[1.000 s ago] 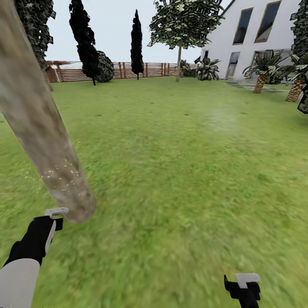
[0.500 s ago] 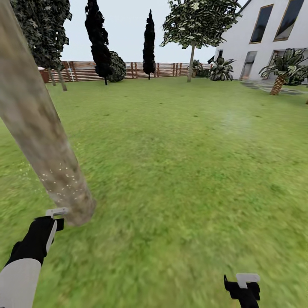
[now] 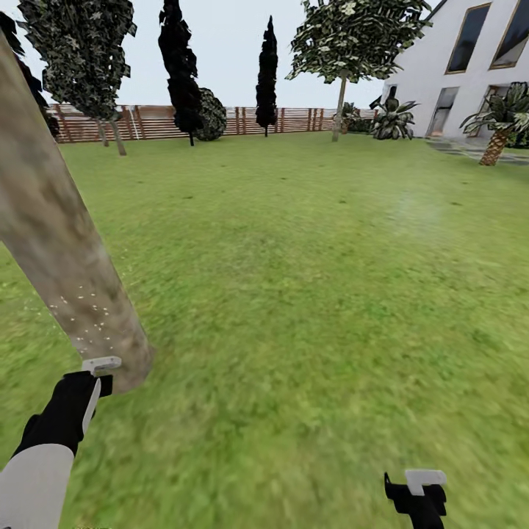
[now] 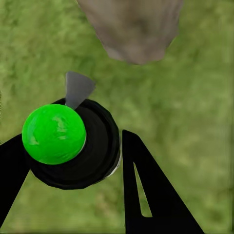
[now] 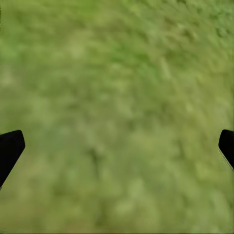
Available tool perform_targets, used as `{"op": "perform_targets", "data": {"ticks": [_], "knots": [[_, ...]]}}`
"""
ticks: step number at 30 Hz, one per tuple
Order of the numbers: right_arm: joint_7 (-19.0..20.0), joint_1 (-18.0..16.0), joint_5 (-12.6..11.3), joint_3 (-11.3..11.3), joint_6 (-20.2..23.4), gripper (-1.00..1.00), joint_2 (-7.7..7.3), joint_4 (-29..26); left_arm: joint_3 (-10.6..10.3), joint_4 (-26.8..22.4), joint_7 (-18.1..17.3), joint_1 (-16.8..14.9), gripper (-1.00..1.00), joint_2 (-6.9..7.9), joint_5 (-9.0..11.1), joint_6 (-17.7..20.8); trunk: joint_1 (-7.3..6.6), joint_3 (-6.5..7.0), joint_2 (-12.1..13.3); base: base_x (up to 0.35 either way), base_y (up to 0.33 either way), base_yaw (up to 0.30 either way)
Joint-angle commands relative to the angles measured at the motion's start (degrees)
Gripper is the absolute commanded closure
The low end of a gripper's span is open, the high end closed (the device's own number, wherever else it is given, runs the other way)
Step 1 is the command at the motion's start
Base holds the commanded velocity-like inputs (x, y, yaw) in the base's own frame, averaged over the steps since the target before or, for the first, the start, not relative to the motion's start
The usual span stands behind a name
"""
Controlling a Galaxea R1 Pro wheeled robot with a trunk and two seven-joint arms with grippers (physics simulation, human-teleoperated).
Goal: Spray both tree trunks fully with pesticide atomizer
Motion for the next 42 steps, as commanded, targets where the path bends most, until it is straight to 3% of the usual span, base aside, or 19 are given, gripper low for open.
{"op": "perform_targets", "data": {"ticks": [1,16,33,42], "knots": [[-0.27,-0.04,0.60,-0.32,-0.19,-1.00,0.00,0.10,0.03,-0.07,0.01,-0.05,1.00,-0.02,-0.13,0.27,0.00,-0.05,-0.02,0.143,-0.251,0.261],[-0.27,-0.04,0.61,-0.32,-0.20,-1.00,0.00,0.10,0.11,-0.11,0.01,-0.05,1.00,-0.02,-0.05,0.24,0.00,-0.05,-0.02,0.150,-0.251,0.264],[-0.27,0.45,0.54,-0.32,-0.27,-1.00,-0.01,0.01,0.12,-0.10,0.01,-0.05,1.00,-0.02,-0.11,0.21,0.00,-0.05,-0.02,0.173,-0.251,0.017],[-0.27,0.46,0.60,-0.32,-0.26,-1.00,0.10,0.03,0.12,-0.12,0.01,-0.05,1.00,-0.02,-0.11,0.22,0.00,-0.05,-0.02,0.169,-0.251,0.238]]}}
